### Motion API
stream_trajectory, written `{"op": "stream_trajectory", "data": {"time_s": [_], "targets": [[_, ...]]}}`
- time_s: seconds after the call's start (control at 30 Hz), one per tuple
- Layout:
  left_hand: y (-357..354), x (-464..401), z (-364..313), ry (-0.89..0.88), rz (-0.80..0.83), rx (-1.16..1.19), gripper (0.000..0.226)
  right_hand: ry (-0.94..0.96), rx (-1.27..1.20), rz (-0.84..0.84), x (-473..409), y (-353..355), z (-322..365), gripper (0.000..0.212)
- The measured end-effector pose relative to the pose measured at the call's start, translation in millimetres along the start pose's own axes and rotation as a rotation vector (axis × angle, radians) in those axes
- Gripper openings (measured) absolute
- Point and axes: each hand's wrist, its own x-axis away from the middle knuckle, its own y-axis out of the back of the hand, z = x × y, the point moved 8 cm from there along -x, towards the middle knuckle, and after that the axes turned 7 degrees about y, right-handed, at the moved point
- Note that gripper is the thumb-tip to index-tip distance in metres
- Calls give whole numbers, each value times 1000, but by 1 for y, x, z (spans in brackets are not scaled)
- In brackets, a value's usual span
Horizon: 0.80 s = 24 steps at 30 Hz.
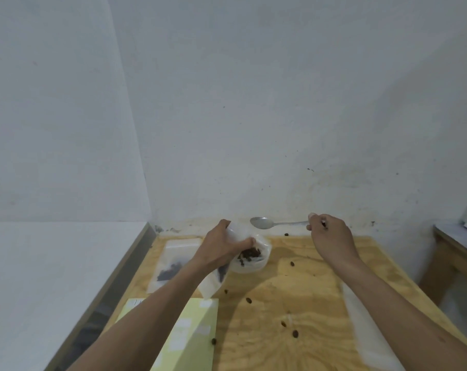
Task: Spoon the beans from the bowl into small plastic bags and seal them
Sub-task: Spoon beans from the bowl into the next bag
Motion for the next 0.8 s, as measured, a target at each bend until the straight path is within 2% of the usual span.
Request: {"op": "stream_trajectory", "data": {"time_s": [0.13, 0.23, 0.43, 0.57, 0.7, 0.8], "targets": [[5, -3, 4, 5, -11, 5, 69, -164, -107, 15, -4, -6, -17, 39], [7, -2, 6, 6, -2, 2, 67, -147, -150, 34, -7, -10, -14, 38], [4, -3, 10, 8, 20, 14, 73, 126, 27, 88, -8, -15, 22, 41], [7, -5, 17, 45, 26, 121, 80, 206, 76, 53, -5, -17, 17, 39], [14, -11, 29, 108, 43, 263, 115, 390, 186, 81, 5, -26, 14, 33], [17, -10, 37, 188, 52, 333, 128, 575, 357, 83, 20, -37, 20, 27]]}}
